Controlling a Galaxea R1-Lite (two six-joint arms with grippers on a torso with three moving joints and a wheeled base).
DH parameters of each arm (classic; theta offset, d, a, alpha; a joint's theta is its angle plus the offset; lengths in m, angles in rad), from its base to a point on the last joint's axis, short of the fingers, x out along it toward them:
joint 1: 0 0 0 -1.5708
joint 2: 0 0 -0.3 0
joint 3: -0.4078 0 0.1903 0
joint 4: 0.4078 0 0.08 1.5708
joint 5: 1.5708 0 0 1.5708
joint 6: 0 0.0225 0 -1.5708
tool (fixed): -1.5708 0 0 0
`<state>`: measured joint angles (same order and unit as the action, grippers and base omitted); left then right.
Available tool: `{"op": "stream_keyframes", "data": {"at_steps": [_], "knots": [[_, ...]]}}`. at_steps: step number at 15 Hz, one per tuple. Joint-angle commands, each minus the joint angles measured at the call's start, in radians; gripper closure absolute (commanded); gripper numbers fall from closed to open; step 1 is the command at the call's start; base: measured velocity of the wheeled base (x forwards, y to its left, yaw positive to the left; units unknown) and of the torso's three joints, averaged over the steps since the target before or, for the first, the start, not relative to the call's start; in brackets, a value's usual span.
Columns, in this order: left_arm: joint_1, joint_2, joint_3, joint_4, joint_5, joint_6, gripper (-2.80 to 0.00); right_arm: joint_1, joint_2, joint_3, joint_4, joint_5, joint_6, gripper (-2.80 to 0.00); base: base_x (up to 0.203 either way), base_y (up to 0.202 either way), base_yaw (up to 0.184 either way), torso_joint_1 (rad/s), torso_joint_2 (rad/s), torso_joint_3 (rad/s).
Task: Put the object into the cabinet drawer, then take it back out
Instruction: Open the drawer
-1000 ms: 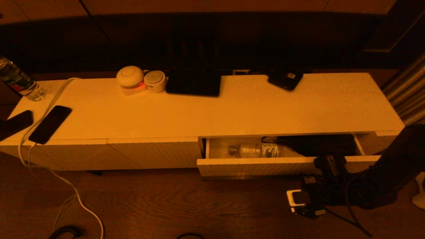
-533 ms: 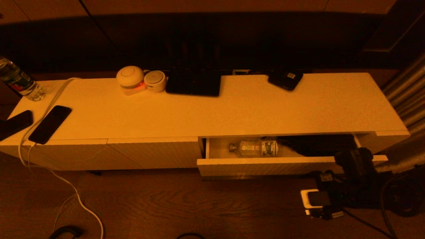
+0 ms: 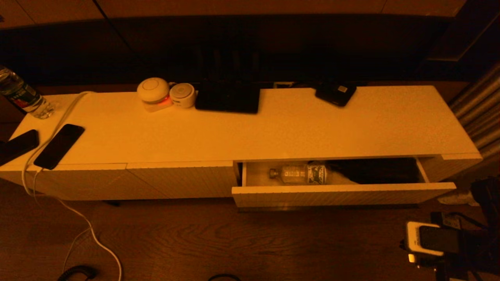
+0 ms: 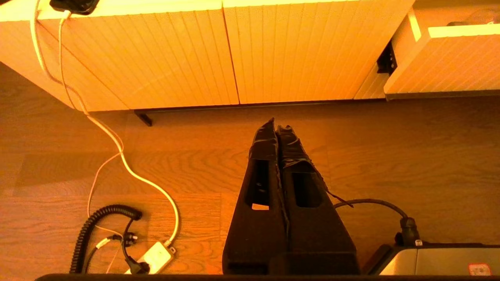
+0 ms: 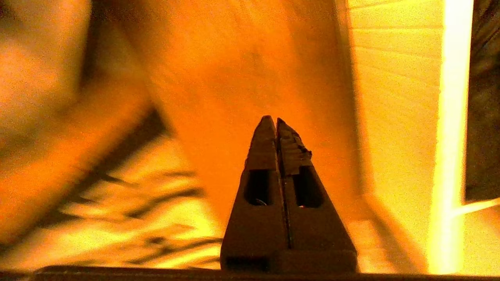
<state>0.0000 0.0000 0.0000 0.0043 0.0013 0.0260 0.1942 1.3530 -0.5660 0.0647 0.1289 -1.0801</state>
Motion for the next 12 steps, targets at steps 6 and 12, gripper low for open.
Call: {"op": "stream_keyframes", "data": {"at_steps": [6,12], "knots": [[0.0,0.0,0.0,0.0,0.0,0.0,0.0,0.224,0.053,-0.367,0.251,-0.06,0.825,0.0,0.0,0.0,0.0,0.0,0.0,0.0],[0.0,0.0,0.0,0.0,0.0,0.0,0.0,0.277,0.383,-0.606,0.278,-0.375,1.154,0.0,0.0,0.0,0.0,0.0,0.0,0.0]]}}
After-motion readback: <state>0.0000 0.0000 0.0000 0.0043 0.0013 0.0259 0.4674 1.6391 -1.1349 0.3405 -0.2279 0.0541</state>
